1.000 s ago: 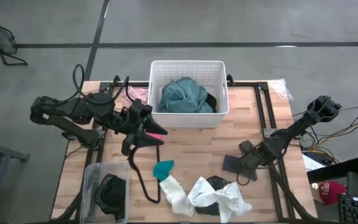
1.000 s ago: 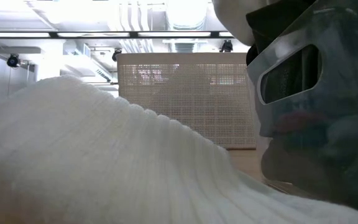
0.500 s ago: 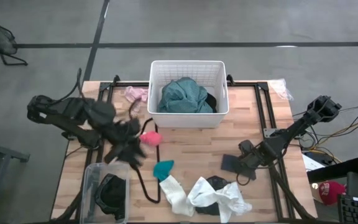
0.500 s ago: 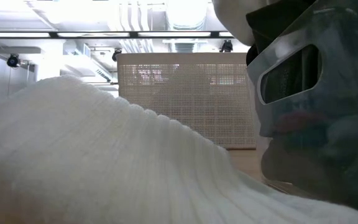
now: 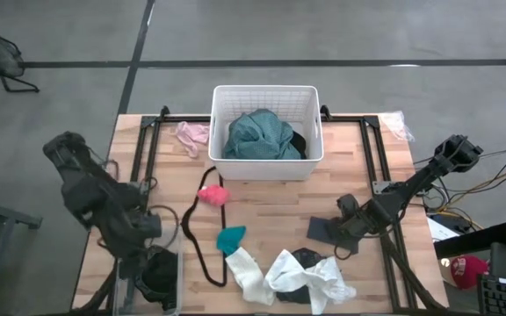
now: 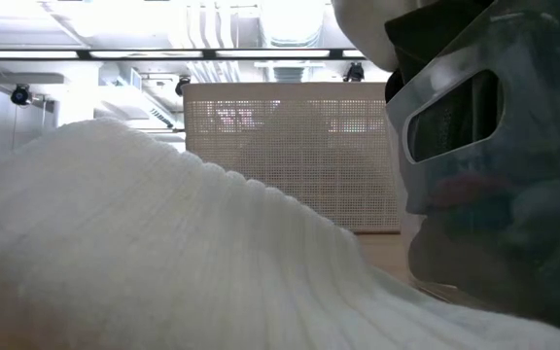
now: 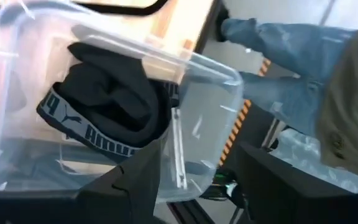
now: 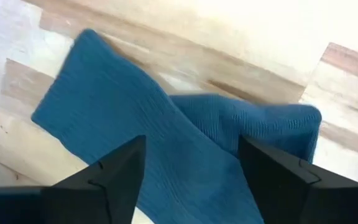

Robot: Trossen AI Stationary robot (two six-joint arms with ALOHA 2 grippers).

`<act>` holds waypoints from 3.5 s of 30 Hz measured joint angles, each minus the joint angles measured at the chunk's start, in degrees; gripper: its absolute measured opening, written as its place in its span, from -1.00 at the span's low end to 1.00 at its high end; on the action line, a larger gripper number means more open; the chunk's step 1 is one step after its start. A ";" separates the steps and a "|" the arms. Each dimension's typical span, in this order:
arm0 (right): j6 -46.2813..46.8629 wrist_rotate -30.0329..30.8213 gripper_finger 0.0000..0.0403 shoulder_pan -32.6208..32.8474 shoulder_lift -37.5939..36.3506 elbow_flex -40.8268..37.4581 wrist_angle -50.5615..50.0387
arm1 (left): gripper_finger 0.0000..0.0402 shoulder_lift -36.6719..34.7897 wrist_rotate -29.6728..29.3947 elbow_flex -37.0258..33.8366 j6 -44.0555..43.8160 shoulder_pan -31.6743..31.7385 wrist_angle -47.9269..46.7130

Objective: Pick & Place Cloths
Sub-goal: Put the black boxer into the right transparent bin

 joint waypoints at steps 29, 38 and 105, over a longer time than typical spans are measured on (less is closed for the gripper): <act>3.17 0.02 0.62 0.00 -0.04 0.21 0.51 | 0.45 0.17 7.20 -34.96 1.51 -1.43 25.26; 4.23 0.11 0.51 0.00 -0.04 0.21 0.47 | 0.29 -0.13 6.79 -24.42 1.40 -1.57 18.98; -40.78 25.38 0.25 -3.64 0.01 35.32 0.94 | -0.97 -7.92 -42.23 9.08 7.18 -7.33 7.01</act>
